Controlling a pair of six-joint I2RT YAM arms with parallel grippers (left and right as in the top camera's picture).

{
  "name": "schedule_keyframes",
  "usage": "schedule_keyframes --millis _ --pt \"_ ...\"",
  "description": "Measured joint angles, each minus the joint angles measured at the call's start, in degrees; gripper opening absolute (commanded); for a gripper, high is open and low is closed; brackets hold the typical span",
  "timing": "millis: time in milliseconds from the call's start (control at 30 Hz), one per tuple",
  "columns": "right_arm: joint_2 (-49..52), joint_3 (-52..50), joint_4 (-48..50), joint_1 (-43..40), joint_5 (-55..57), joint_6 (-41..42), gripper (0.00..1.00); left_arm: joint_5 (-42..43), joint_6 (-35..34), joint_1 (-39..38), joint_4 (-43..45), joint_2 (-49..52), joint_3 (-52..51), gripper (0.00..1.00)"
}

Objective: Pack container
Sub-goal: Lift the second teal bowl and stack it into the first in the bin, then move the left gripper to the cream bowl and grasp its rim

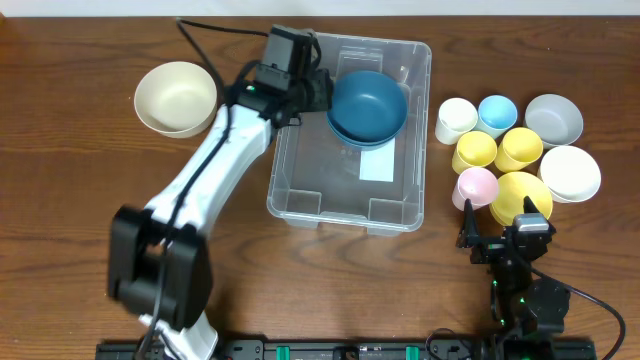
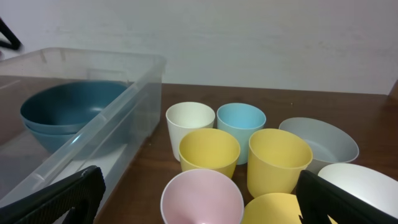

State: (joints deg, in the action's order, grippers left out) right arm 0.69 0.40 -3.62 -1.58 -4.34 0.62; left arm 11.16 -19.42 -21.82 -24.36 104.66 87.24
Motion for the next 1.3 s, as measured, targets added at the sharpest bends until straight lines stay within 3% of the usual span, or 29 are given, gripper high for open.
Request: schedule_keyframes --millis 167,367,500,667,800,1033,1300 --pt "0.00 0.00 0.00 -0.02 0.00 0.02 0.99 -3.23 0.02 -0.04 -7.65 -8.48 0.11 0.48" --pt "0.00 0.00 0.00 -0.02 0.00 0.02 0.99 -17.55 0.07 0.46 -20.94 -15.32 0.24 0.49" --pt "0.00 0.00 0.00 -0.02 0.00 0.02 0.99 -26.27 -0.17 3.89 -27.28 -17.64 0.24 0.63" --pt "0.00 0.00 0.00 0.00 0.00 0.02 0.99 -30.27 -4.85 12.02 -31.80 -18.27 0.24 0.72" --pt "0.00 0.00 0.00 0.00 0.00 0.02 0.99 -29.05 -9.25 19.23 -30.71 -18.27 0.24 0.74" --pt "0.00 0.00 -0.02 -0.02 0.00 0.02 0.99 -17.84 -13.77 29.79 -26.84 -17.53 -0.39 0.75" --pt "0.00 0.00 0.00 -0.02 0.00 0.02 0.99 -7.41 -18.40 37.20 -24.02 -7.45 -1.31 0.75"
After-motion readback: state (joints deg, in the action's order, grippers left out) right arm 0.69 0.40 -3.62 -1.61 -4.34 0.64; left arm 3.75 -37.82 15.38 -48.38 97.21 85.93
